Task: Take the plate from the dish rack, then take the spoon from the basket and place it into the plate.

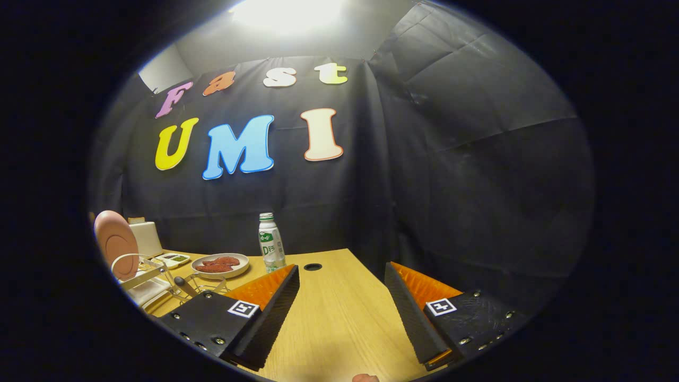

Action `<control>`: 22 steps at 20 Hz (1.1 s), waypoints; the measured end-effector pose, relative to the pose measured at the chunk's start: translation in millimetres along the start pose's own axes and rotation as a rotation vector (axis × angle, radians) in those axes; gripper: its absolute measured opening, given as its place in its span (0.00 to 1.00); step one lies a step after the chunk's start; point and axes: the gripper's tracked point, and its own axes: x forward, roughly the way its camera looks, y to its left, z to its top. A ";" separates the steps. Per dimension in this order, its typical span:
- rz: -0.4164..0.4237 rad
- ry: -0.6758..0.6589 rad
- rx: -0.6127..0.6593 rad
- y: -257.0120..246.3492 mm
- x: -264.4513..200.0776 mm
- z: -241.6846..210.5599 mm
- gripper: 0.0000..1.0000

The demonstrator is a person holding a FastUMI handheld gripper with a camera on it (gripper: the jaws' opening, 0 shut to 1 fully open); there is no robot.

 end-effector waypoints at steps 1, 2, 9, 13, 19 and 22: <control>-0.012 -0.003 -0.009 -6.5 -6.9 8.2 0.99; -0.020 -0.006 -0.023 -10.8 -14.6 15.1 0.99; -0.005 0.021 -0.081 6.0 -84.6 67.2 0.99; 0.034 0.051 -0.090 43.0 -120.5 95.9 0.99; 0.191 0.158 -0.050 152.2 -153.4 119.4 0.99; 0.282 0.174 -0.042 213.1 -156.4 130.3 0.99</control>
